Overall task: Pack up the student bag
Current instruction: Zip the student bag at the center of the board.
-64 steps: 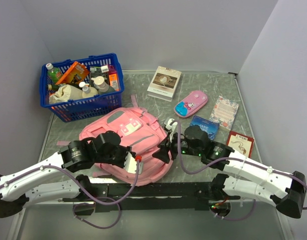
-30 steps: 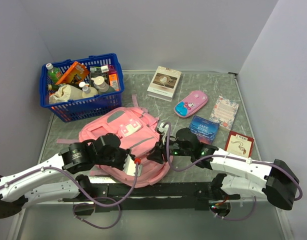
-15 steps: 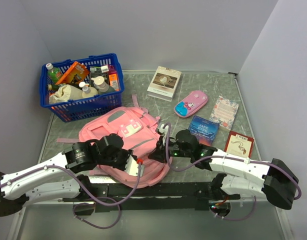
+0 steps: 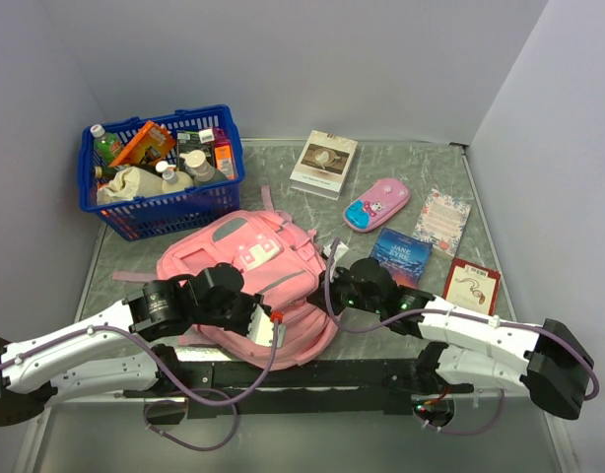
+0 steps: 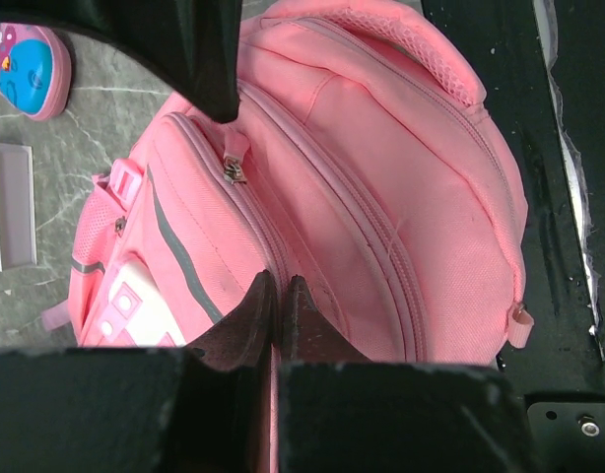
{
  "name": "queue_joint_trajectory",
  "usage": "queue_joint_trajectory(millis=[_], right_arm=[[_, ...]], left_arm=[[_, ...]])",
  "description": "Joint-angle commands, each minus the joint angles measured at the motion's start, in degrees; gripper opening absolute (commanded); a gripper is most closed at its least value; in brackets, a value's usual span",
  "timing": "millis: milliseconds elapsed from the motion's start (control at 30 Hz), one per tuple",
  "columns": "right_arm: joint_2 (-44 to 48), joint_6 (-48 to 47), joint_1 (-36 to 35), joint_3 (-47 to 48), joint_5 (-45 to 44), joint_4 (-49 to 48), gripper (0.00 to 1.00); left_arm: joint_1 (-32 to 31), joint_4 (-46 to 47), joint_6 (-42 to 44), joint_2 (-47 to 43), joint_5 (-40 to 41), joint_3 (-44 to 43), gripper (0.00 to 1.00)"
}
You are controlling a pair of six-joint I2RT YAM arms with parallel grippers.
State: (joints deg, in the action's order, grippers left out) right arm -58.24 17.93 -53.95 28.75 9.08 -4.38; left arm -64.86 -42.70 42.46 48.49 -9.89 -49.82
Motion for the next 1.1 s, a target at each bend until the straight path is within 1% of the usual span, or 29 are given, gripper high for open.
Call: queue_joint_trajectory(millis=[0, 133, 167, 200, 233, 300, 333, 400, 433, 500, 633, 733, 1067], right_arm=[[2.78, 2.54, 0.25, -1.94, -3.9, 3.77, 0.0], [5.58, 1.85, 0.25, -3.79, -3.11, 1.84, 0.01], [6.9, 1.23, 0.25, -4.49, -3.11, 0.7, 0.09], [7.43, 0.53, 0.25, -4.49, -3.63, -0.27, 0.22], [7.79, -1.65, 0.25, -4.32, -3.89, -0.36, 0.39], [8.4, -4.03, 0.25, -3.97, -3.37, -2.2, 0.47], [8.32, -5.96, 0.17, -3.79, -1.63, -2.64, 0.53], [7.27, -7.12, 0.25, -2.83, 0.66, -3.26, 0.56], [6.65, -7.65, 0.25, -2.56, 3.37, -4.05, 0.56], [4.46, -7.65, 0.25, -1.95, 5.67, -4.93, 0.56], [0.15, -6.51, 0.25, -2.21, 10.68, -10.1, 0.57], [-1.43, -6.16, 0.25, -2.56, 12.71, -13.97, 0.57], [-1.53, -3.52, -0.62, -1.16, 17.37, -15.74, 0.56]], left_arm=[[-0.53, 7.28, 1.84, -1.73, -3.03, -1.94, 0.01], [-0.53, 7.45, 1.75, -1.91, -3.2, -1.68, 0.01], [-0.62, 7.54, 1.75, -1.91, -3.21, -1.68, 0.01], [-0.62, 7.54, 1.75, -1.91, -3.29, -1.77, 0.01], [-0.62, 7.54, 1.75, -1.73, -3.38, -1.86, 0.01], [-0.62, 7.28, 1.67, -1.73, -3.38, -1.94, 0.01], [-0.62, 7.28, 1.66, -1.73, -3.29, -1.94, 0.01], [-0.62, 7.37, 1.66, -1.82, -3.21, -1.86, 0.01], [-0.62, 7.45, 1.58, -1.99, -3.12, -1.77, 0.01], [-0.62, 7.54, 1.49, -2.0, -3.03, -1.59, 0.01], [-0.62, 8.15, 1.31, -2.08, -3.03, -1.33, 0.01], [-0.62, 8.77, 1.14, -2.0, -3.12, -0.8, 0.01], [-0.71, 9.65, 0.61, -1.82, -2.68, -0.36, 0.01]])
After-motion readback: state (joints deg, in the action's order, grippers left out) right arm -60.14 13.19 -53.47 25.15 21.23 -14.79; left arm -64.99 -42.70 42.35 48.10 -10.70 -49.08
